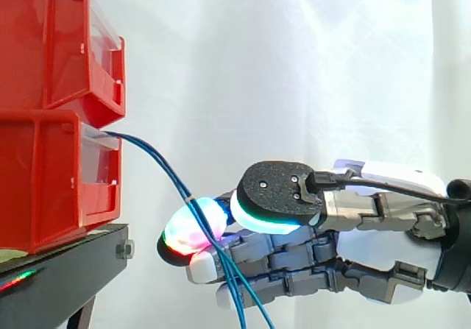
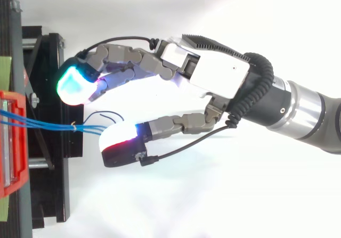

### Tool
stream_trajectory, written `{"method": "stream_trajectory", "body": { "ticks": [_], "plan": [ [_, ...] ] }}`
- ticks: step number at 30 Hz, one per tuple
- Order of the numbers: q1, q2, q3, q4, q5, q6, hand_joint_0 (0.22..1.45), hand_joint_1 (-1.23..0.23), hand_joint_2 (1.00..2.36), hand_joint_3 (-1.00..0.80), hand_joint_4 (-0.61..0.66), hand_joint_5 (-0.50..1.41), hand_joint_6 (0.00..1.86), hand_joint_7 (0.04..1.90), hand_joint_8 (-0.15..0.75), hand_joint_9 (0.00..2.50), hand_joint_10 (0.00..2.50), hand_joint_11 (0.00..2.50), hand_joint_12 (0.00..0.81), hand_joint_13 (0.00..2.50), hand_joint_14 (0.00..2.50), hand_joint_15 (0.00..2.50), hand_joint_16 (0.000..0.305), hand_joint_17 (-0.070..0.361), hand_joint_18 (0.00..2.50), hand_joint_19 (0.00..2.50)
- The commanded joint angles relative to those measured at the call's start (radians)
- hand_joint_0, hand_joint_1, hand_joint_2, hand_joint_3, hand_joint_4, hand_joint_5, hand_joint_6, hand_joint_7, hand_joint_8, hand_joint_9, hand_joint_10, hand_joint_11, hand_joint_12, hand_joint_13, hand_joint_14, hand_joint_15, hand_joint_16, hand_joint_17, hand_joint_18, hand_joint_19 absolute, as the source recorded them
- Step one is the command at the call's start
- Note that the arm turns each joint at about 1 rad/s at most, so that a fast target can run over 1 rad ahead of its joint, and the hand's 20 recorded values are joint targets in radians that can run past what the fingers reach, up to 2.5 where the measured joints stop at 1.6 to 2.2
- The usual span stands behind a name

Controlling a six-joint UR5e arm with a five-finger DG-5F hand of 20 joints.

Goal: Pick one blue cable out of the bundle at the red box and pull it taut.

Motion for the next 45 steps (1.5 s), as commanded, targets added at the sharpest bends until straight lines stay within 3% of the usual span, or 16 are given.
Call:
{"method": "stream_trajectory", "body": {
  "ticks": [1, 4, 9, 16, 17, 18, 21, 24, 36, 43, 45],
  "plan": [
    [0.004, 0.000, 0.010, -0.006, -0.001, -0.002, 0.57, -0.79, 1.02, -0.20, 0.23, -0.14, 0.69, 1.19, 0.335, 0.41, 0.01, 0.24, 0.407, 0.33, 0.00, 0.08, 0.058, 0.131, 0.43, 0.26],
    [0.006, 0.000, 0.010, -0.006, -0.001, -0.005, 0.57, -0.79, 1.02, -0.24, 0.24, -0.15, 0.71, 1.17, 0.339, 0.41, 0.01, 0.25, 0.409, 0.33, 0.00, 0.09, 0.058, 0.131, 0.43, 0.27],
    [0.006, 0.001, 0.010, -0.006, -0.001, -0.008, 0.54, -0.78, 1.00, -0.49, 0.26, -0.14, 0.72, 1.13, 0.356, 0.45, 0.01, 0.28, 0.421, 0.36, 0.00, 0.10, 0.060, 0.135, 0.46, 0.28],
    [0.010, 0.000, 0.028, -0.003, -0.001, -0.031, 0.53, -0.79, 1.00, -0.50, 0.22, -0.10, 0.69, 1.13, 0.354, 0.58, 0.01, 0.32, 0.423, 0.39, 0.00, 0.10, 0.060, 0.134, 0.48, 0.27],
    [0.012, 0.000, 0.027, -0.003, -0.001, -0.040, 0.53, -0.80, 1.00, -0.50, 0.21, -0.10, 0.69, 1.13, 0.354, 0.63, 0.01, 0.38, 0.421, 0.40, 0.00, 0.10, 0.059, 0.134, 0.48, 0.28],
    [0.015, 0.000, 0.027, -0.006, -0.001, -0.052, 0.53, -0.80, 1.00, -0.50, 0.19, -0.10, 0.64, 1.23, 0.355, 0.76, 0.01, 0.62, 0.422, 0.42, 0.00, 0.13, 0.059, 0.133, 0.49, 0.27],
    [0.016, -0.011, 0.028, -0.003, -0.002, -0.054, 0.53, -0.80, 1.00, -0.50, 0.20, -0.10, 0.56, 1.30, 0.364, 0.99, 0.01, 1.28, 0.438, 0.49, 0.01, 0.20, 0.059, 0.133, 0.52, 0.28],
    [0.018, -0.020, 0.027, -0.003, -0.004, -0.051, 0.53, -0.81, 1.00, -0.50, 0.22, -0.10, 0.54, 1.31, 0.347, 1.03, 0.00, 1.62, 0.441, 0.51, 0.01, 0.23, 0.059, 0.133, 0.53, 0.30],
    [0.016, -0.020, 0.028, -0.003, -0.002, -0.048, 0.55, -0.77, 1.00, -0.50, 0.20, -0.08, 0.50, 1.37, 0.355, 1.05, 0.00, 1.62, 0.436, 0.54, 0.01, 0.23, 0.059, 0.132, 0.56, 0.32],
    [0.021, -0.022, 0.031, 0.006, 0.009, -0.075, 0.55, -0.74, 1.00, -0.50, 0.25, -0.08, 0.50, 1.27, 0.369, 1.01, 0.01, 1.33, 0.432, 0.54, 0.01, 0.22, 0.058, 0.130, 0.56, 0.33],
    [0.024, -0.037, 0.042, 0.017, 0.029, -0.103, 0.55, -0.74, 1.00, -0.50, 0.25, -0.08, 0.50, 1.24, 0.374, 1.02, 0.01, 1.30, 0.431, 0.54, 0.01, 0.22, 0.058, 0.130, 0.57, 0.33]
  ]
}}
